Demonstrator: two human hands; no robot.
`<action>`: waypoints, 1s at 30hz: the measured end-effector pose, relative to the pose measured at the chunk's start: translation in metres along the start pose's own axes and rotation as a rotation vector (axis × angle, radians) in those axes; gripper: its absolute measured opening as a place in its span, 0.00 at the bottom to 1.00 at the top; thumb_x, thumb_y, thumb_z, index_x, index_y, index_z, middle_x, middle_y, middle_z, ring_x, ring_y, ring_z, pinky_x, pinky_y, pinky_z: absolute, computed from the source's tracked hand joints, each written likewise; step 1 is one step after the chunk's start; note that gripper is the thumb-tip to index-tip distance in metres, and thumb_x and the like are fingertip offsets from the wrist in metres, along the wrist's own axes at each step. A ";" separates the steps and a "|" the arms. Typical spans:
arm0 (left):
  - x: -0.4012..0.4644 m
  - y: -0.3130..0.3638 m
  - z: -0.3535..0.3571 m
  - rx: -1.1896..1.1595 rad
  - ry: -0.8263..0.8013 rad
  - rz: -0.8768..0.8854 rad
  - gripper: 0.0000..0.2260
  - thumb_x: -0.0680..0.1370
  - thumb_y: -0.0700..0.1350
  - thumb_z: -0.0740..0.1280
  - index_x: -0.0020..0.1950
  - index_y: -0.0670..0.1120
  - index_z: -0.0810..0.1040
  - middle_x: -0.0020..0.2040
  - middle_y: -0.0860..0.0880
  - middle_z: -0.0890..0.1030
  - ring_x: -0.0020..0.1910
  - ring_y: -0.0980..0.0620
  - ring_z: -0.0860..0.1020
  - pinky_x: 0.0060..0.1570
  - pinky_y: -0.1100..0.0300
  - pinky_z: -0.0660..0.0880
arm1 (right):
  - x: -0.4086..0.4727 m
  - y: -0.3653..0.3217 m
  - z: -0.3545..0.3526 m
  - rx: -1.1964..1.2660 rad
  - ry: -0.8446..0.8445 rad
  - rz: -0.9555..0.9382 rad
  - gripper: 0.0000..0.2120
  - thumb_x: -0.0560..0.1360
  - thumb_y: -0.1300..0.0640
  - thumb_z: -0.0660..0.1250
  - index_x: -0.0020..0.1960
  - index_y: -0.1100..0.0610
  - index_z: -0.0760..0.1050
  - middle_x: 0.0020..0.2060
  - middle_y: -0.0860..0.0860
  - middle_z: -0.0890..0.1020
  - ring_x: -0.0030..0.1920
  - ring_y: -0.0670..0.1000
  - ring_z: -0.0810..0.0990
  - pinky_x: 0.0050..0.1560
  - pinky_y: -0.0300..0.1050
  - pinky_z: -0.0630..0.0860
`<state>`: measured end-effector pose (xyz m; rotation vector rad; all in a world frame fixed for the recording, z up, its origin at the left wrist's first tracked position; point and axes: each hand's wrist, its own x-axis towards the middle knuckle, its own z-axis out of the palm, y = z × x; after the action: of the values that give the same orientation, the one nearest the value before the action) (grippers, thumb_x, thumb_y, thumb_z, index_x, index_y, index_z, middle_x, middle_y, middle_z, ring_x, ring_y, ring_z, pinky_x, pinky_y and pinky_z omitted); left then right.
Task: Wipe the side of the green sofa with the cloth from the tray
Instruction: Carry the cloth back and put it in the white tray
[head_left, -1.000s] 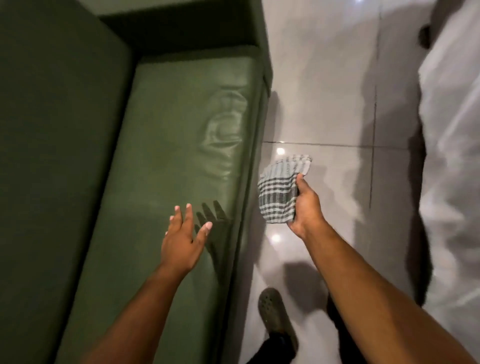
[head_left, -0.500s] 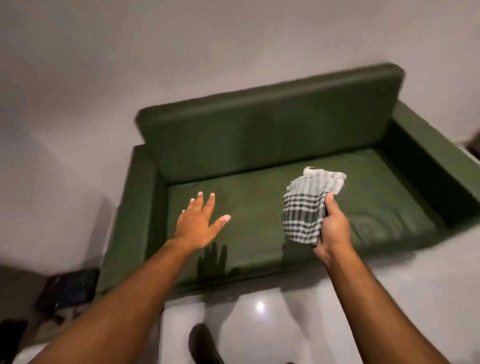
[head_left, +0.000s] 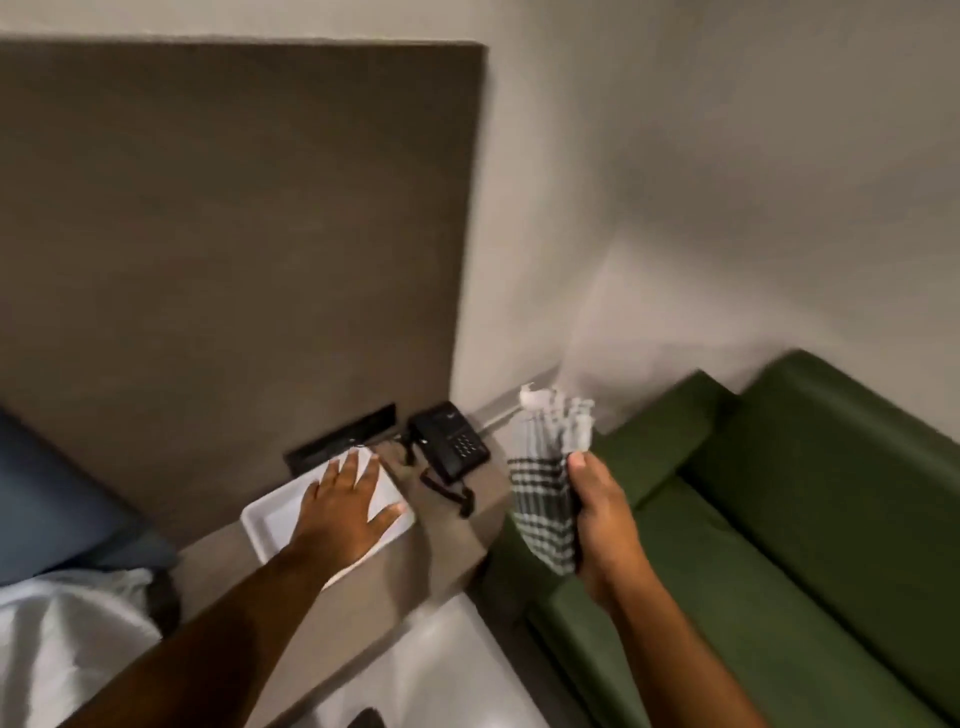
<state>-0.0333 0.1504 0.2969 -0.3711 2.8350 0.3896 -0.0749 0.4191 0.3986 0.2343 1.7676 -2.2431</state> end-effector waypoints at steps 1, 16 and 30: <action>0.003 -0.026 0.002 -0.008 -0.012 -0.064 0.59 0.58 0.81 0.26 0.82 0.50 0.48 0.83 0.44 0.47 0.82 0.41 0.49 0.78 0.45 0.52 | 0.013 0.009 0.024 -0.057 -0.064 0.026 0.12 0.80 0.56 0.57 0.55 0.57 0.78 0.53 0.63 0.82 0.51 0.63 0.81 0.57 0.64 0.75; 0.073 -0.190 0.170 -0.174 -0.017 -0.507 0.58 0.58 0.78 0.23 0.82 0.50 0.47 0.83 0.43 0.45 0.82 0.42 0.47 0.78 0.45 0.49 | 0.233 0.275 0.199 -0.760 -0.599 0.086 0.10 0.79 0.59 0.59 0.55 0.51 0.78 0.53 0.57 0.84 0.50 0.54 0.82 0.50 0.32 0.76; 0.117 -0.227 0.320 -0.135 0.024 -0.555 0.47 0.73 0.75 0.37 0.81 0.43 0.42 0.81 0.40 0.40 0.81 0.40 0.44 0.79 0.45 0.47 | 0.311 0.488 0.163 -1.587 -0.957 -0.563 0.28 0.76 0.45 0.61 0.74 0.50 0.59 0.78 0.58 0.56 0.78 0.62 0.50 0.75 0.65 0.56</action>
<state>-0.0094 0.0077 -0.0861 -1.1544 2.5800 0.4535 -0.2106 0.1199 -0.1052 -1.4261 2.3338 -0.2598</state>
